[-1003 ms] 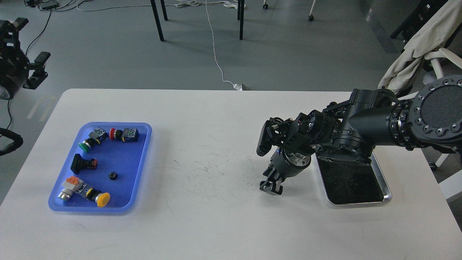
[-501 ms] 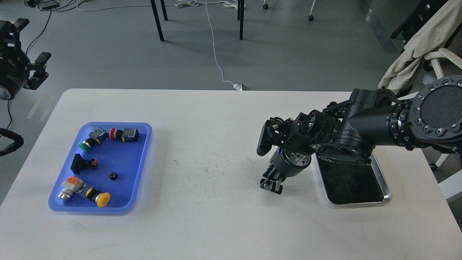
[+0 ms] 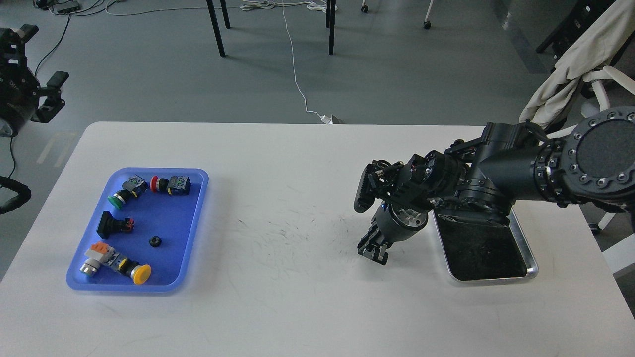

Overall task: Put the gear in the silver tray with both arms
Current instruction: 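Carry the gear with the right gripper over the silver tray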

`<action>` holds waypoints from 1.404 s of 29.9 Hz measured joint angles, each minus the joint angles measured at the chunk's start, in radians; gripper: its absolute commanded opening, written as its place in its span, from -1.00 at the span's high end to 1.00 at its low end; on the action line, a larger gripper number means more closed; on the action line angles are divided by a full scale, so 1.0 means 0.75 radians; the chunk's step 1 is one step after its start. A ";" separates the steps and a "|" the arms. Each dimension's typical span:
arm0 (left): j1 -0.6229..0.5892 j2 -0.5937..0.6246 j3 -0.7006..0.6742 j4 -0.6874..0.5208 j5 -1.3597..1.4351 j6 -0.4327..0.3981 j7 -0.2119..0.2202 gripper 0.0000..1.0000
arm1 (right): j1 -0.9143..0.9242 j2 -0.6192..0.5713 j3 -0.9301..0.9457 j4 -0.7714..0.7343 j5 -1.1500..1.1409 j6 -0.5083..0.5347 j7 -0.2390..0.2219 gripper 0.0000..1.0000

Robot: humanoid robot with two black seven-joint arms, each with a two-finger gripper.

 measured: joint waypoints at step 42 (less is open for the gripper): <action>0.040 -0.029 0.007 -0.002 0.005 0.000 0.000 -0.96 | 0.287 -0.451 -0.190 0.152 -0.066 0.017 0.000 0.96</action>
